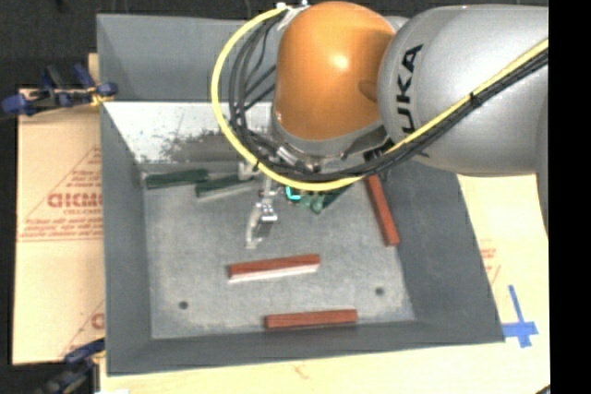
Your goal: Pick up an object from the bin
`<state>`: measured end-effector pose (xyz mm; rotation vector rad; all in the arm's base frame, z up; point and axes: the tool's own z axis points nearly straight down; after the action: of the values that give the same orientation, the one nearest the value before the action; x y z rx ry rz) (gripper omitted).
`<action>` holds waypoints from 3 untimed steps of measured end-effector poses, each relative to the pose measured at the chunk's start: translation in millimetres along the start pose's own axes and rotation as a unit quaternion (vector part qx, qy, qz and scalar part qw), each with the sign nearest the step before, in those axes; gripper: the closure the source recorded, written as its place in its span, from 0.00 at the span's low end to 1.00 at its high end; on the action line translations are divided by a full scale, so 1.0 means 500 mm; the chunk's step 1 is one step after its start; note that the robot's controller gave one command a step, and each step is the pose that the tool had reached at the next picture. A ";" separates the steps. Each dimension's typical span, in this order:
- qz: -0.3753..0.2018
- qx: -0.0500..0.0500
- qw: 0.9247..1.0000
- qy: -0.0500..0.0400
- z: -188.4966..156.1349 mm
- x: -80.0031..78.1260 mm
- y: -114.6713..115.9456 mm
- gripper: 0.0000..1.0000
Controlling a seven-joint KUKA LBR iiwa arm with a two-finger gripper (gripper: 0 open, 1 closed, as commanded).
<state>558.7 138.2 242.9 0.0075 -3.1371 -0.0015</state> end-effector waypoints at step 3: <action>-0.049 0.001 0.999 -0.004 0.182 0.081 -0.057 0.00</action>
Offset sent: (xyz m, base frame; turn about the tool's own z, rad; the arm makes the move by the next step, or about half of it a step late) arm -0.0329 -0.0210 -0.1116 0.0037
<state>517.7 109.4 152.3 0.1628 -3.1405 0.0003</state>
